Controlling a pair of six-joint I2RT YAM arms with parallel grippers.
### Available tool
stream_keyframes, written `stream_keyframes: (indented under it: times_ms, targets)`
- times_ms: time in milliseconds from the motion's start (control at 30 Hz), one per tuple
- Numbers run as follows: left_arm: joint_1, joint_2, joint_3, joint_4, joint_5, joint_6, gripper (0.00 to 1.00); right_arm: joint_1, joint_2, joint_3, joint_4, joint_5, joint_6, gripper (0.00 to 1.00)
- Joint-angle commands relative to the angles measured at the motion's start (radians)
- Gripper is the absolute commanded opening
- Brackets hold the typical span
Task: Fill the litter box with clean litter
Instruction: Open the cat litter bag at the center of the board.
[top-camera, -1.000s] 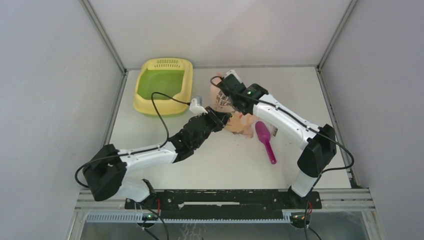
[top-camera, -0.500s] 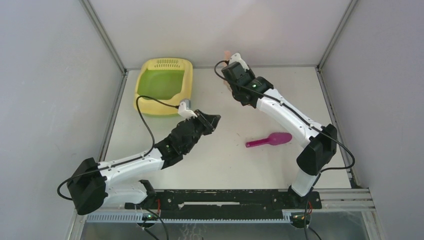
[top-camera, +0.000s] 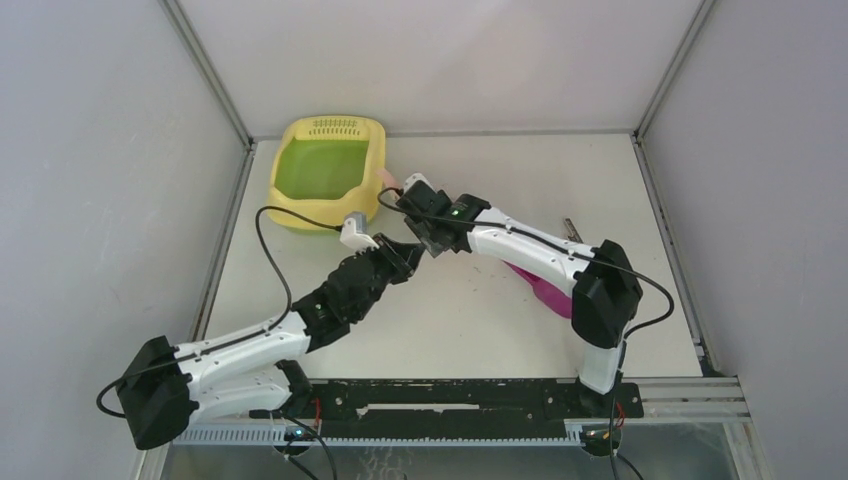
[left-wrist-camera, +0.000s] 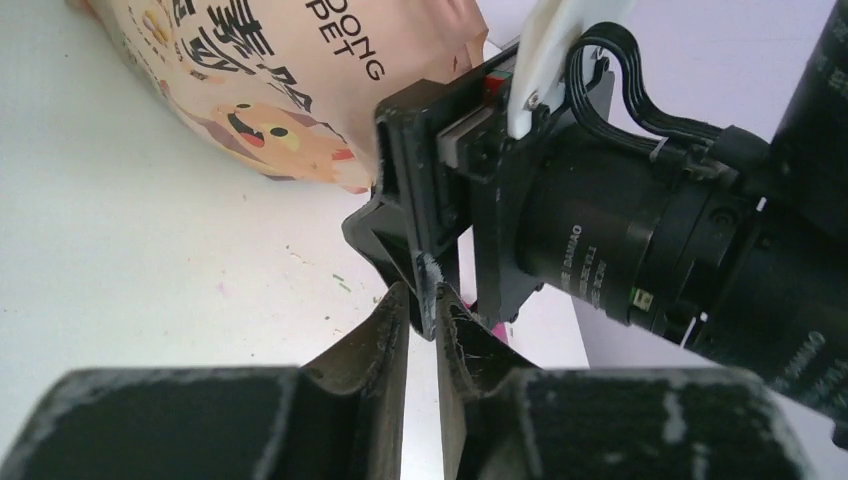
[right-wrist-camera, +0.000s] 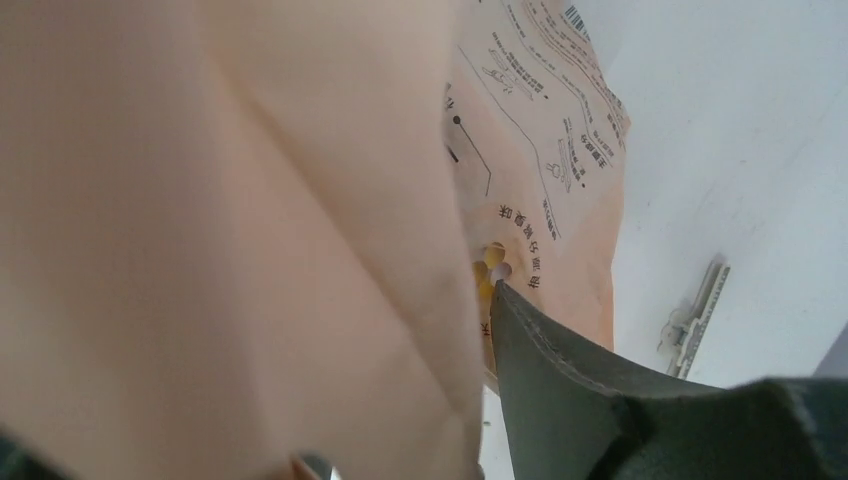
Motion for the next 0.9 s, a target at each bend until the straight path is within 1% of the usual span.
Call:
stream_keyframes:
  times_ms: [0,133,233,367,433,600,667,733,867]
  targets:
    - [0.005,-0.06,-0.008,-0.006,-0.037,0.001,0.2,-0.047,-0.103,-0.011,0.095,-0.076,-0.017,0.6]
    - [0.004,-0.075,-0.011,-0.024,-0.048,0.004,0.2,-0.083,-0.131,-0.011,0.125,-0.075,-0.062,0.6]
    - [0.004,-0.079,-0.014,-0.032,-0.049,0.004,0.2,-0.117,-0.148,-0.013,0.141,-0.108,-0.083,0.61]
    - [0.005,-0.088,-0.017,-0.042,-0.049,0.009,0.2,-0.159,-0.233,-0.062,0.217,-0.185,-0.109,0.64]
    - [0.005,-0.091,-0.014,-0.05,-0.051,0.015,0.21,-0.199,-0.268,-0.084,0.252,-0.231,-0.121,0.66]
    - [0.006,-0.103,0.001,-0.081,-0.052,0.034,0.21,-0.314,-0.319,-0.112,0.318,-0.416,-0.159,0.66]
    - [0.005,-0.108,0.006,-0.095,-0.055,0.046,0.21,-0.341,-0.32,-0.112,0.331,-0.483,-0.193,0.64]
    - [0.006,-0.113,0.012,-0.105,-0.057,0.052,0.21,-0.348,-0.299,-0.101,0.324,-0.52,-0.246,0.63]
    - [0.009,-0.117,0.024,-0.123,-0.055,0.063,0.22,-0.352,-0.228,-0.045,0.239,-0.62,-0.345,0.61]
